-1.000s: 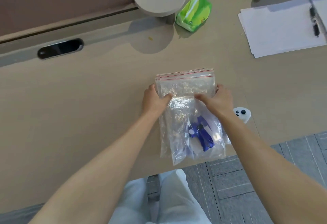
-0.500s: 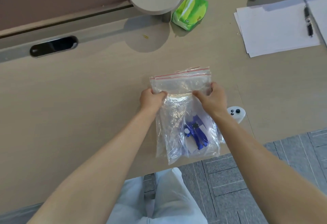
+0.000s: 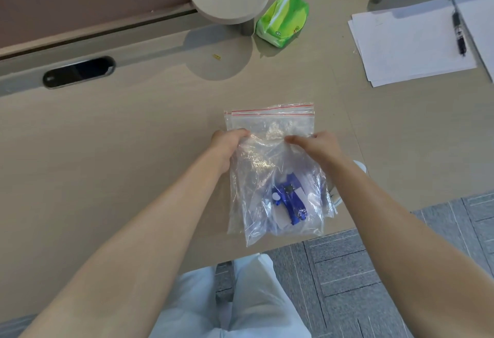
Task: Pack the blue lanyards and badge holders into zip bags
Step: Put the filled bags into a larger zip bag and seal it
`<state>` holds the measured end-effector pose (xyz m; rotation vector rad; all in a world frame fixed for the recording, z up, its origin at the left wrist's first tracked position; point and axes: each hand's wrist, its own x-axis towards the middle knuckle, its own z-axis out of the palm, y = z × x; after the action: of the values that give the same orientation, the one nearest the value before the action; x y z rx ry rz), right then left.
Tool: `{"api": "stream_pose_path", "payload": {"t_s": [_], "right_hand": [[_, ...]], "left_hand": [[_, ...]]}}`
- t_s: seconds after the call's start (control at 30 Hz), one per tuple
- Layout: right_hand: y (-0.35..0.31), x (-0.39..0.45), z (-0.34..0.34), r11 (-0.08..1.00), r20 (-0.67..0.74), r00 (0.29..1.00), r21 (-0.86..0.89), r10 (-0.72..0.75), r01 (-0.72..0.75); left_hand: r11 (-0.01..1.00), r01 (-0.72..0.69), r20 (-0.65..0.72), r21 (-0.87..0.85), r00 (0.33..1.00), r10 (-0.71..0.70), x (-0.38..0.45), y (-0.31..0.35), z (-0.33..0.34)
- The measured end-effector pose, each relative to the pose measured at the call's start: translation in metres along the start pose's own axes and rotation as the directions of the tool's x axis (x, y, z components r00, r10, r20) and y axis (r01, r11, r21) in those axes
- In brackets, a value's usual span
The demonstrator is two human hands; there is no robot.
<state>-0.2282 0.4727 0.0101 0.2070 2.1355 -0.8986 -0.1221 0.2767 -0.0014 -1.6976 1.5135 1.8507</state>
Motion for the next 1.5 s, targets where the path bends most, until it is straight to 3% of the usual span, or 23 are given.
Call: {"api": "stream_pose_path", "payload": {"t_s": [0.07,0.2,0.3,0.7,0.97,1.27,1.5], "right_hand": [[0.002,-0.001,0.001,0.999,0.005,1.000,0.046,-0.027,0.027],[0.013,-0.002,0.005,0.985,-0.032,0.993,0.128,-0.116,0.119],[0.017,-0.005,0.004,0.975,-0.026,0.988,0.163,-0.152,0.154],[0.023,-0.001,-0.005,0.941,0.045,0.977,0.281,-0.209,0.189],[0.026,-0.011,-0.007,0.929,0.035,0.980,0.324,-0.198,0.176],[0.028,-0.037,-0.016,0.895,0.086,0.969,0.409,-0.232,0.178],[0.015,-0.070,-0.018,0.886,0.028,0.957,0.386,-0.288,0.256]], "left_hand": [[1.000,-0.003,0.011,0.016,1.000,0.003,-0.002,-0.001,-0.001],[0.988,-0.140,-0.035,0.061,0.989,0.142,-0.006,-0.010,0.000],[0.993,-0.117,-0.025,0.033,0.993,0.118,-0.014,-0.016,0.001],[0.979,-0.159,0.220,-0.131,0.958,0.185,-0.017,-0.005,-0.006],[0.971,-0.139,0.193,-0.193,0.965,0.177,-0.025,-0.011,-0.014],[0.937,-0.290,0.137,-0.195,0.938,0.319,-0.048,-0.018,-0.025],[0.893,-0.419,0.035,-0.165,0.902,0.430,-0.086,-0.008,-0.044]]}}
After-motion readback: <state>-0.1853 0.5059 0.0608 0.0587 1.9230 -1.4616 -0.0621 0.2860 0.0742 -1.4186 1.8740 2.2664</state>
